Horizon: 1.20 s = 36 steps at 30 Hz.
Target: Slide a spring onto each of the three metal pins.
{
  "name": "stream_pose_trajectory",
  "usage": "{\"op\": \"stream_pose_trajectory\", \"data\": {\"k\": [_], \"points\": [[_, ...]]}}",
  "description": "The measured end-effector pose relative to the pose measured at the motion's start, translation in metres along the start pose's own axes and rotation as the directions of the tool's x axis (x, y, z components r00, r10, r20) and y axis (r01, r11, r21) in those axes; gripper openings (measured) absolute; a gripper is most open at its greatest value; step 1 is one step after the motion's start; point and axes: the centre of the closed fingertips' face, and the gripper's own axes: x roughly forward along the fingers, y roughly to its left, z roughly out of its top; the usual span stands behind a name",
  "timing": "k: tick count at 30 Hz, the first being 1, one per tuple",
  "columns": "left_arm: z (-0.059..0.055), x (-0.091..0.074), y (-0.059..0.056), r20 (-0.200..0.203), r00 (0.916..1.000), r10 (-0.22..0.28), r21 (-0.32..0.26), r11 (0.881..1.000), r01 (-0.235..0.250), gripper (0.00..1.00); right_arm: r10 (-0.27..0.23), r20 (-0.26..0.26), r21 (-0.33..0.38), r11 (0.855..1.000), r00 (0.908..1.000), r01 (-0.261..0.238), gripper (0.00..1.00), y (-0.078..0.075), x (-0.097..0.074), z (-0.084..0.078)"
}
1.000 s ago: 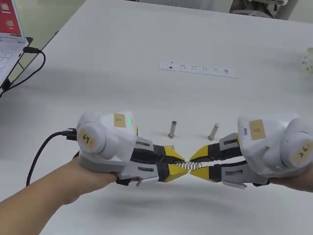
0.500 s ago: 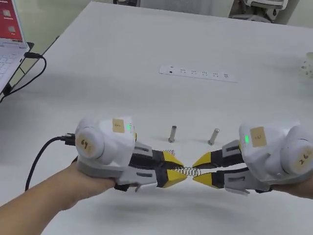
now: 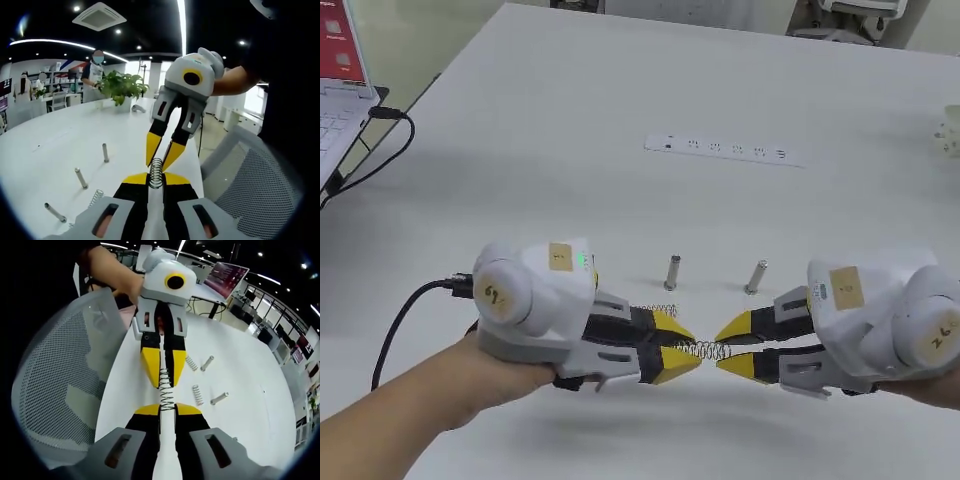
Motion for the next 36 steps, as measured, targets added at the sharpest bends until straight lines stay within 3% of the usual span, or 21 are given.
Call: {"op": "stream_pose_trajectory", "data": {"k": [12,18,24,28,36], "points": [[-0.009,-0.001,0.0,-0.026,0.9997,0.001,0.0,1.0,-0.001,0.02,0.023,-0.028,-0.09,0.996,0.9993,-0.025,0.07,-0.002,-0.006,0.011],[-0.012,-0.002,0.002,-0.034,0.9994,0.008,0.005,1.0,-0.008,0.02,0.041,0.006,-0.116,0.992,0.9992,-0.04,0.07,-0.002,-0.009,0.029],[-0.01,-0.002,0.001,-0.021,0.9998,0.004,0.005,1.0,-0.004,0.02,0.058,0.059,-0.085,0.995,0.9966,-0.053,0.07,-0.003,-0.011,0.038],[-0.009,-0.001,-0.001,-0.012,0.9999,-0.005,0.0,1.0,0.005,0.02,0.066,0.12,-0.037,0.997,0.9907,-0.062,0.07,-0.003,-0.012,0.047],[-0.009,-0.002,0.0,-0.01,0.9999,-0.008,-0.007,1.0,0.008,0.02,0.056,0.161,0.022,0.998,0.9854,-0.06,0.07,-0.002,-0.012,0.049]]}}
